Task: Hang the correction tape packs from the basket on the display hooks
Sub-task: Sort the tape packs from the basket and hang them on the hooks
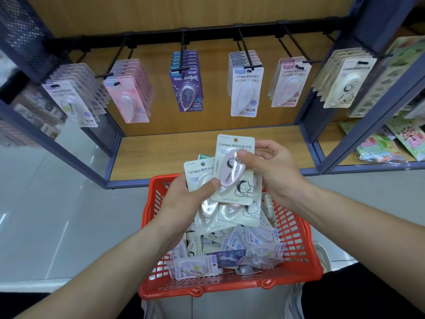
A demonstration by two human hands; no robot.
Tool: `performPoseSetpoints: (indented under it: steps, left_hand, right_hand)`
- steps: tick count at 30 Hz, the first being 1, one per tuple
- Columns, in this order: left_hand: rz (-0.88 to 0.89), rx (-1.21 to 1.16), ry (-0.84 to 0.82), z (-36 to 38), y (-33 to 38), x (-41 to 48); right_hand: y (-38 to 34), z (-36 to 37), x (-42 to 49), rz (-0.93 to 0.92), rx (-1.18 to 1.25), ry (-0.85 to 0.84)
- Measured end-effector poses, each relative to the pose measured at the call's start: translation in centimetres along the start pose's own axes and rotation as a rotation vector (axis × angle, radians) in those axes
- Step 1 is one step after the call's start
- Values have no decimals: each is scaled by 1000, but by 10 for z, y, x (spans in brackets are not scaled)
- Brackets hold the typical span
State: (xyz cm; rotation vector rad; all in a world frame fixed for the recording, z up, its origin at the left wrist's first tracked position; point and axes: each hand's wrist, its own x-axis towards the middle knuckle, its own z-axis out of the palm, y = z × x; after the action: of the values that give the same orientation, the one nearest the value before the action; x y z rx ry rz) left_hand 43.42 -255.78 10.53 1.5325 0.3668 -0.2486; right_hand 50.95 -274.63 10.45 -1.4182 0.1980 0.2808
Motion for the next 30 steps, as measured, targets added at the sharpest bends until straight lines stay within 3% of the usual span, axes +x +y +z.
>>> performPoseSetpoints:
  steps: [4, 12, 20, 27, 30]
  left_hand:
    - [6, -13, 59, 3, -3, 4]
    - [72, 16, 74, 0, 2, 13]
    - [84, -59, 29, 0, 10, 17]
    - [8, -79, 2, 3, 12, 19]
    - [-14, -99, 26, -2, 12, 22]
  right_hand:
    - [7, 11, -1, 37, -27, -18]
    - [-5, 8, 3, 52, -92, -287]
    - [0, 1, -3, 89, -127, -380]
    - [10, 13, -7, 103, -246, -303]
    - [6, 10, -5, 163, -193, -413]
